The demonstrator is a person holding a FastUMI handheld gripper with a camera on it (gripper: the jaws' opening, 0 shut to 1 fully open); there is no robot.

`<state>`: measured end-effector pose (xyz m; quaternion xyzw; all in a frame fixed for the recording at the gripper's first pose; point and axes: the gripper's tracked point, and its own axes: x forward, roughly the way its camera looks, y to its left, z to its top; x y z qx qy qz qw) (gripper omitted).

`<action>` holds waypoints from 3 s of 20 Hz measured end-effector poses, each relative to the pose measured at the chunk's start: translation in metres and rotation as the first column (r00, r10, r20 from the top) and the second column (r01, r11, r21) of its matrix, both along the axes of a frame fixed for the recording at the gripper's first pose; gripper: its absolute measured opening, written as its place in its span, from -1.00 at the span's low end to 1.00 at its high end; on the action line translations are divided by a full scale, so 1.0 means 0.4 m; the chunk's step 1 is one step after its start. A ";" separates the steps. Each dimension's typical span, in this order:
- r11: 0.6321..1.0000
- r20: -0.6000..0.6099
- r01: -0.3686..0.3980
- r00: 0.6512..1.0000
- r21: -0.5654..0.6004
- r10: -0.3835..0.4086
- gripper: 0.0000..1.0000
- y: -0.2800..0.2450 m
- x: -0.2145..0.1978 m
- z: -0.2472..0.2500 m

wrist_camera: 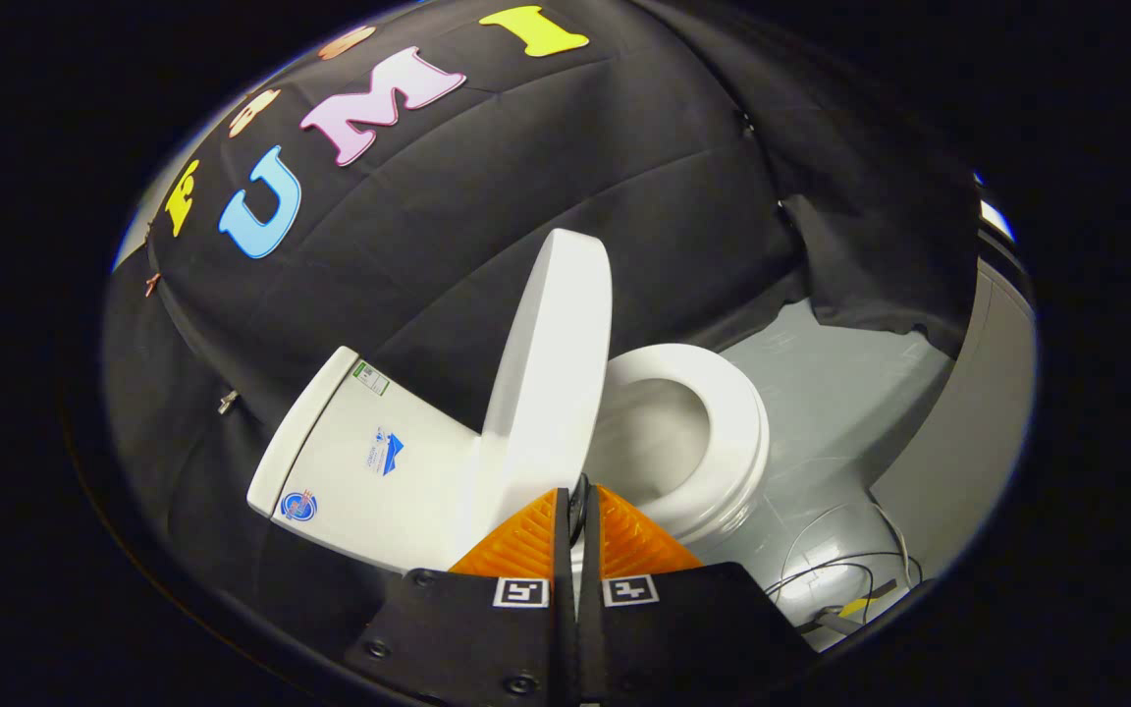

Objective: Open the toilet lid.

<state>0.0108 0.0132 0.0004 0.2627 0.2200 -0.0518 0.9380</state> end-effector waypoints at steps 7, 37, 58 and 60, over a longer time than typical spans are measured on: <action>1.000 -0.019 -0.001 1.000 -0.026 0.001 -0.88 0.053 0.002 0.041; 0.929 -0.009 -0.071 0.997 -0.363 0.072 -0.84 0.431 0.034 0.199; 0.864 -0.051 0.019 0.997 -0.503 -0.052 -0.86 0.623 0.098 0.129; 0.847 -0.059 0.029 0.996 -0.531 -0.071 -0.85 0.639 0.104 0.122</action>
